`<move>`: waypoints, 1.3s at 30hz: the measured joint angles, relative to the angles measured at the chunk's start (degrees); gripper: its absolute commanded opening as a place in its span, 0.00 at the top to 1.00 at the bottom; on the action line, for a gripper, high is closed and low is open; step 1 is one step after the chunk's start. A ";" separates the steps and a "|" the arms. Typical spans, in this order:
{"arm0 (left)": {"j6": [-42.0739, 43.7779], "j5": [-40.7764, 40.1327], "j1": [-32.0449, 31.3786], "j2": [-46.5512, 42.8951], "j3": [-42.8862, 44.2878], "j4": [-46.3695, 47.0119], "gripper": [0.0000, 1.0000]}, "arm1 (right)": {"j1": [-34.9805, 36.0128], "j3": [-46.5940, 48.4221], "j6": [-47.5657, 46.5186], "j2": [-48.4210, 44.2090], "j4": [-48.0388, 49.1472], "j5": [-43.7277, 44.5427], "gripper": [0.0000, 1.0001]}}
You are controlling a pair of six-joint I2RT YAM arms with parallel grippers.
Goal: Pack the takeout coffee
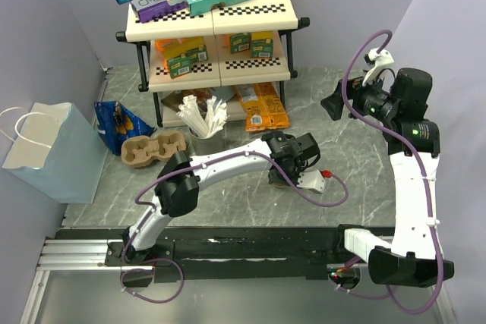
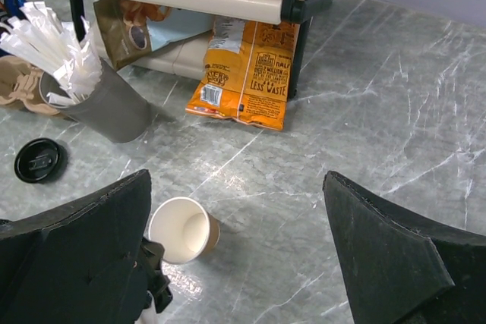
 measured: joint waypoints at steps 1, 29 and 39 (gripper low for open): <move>0.07 0.02 0.00 0.00 -0.11 -0.02 0.91 | 0.00 0.00 0.00 0.00 0.00 0.00 0.00; 0.09 1.31 0.39 0.11 9.94 -0.72 0.41 | -0.66 1.73 1.44 1.33 -0.17 -2.49 0.00; -3.45 11.32 8.87 -27.19 -10.27 2.40 0.15 | -1.07 4.96 0.35 3.80 -0.17 -5.97 0.00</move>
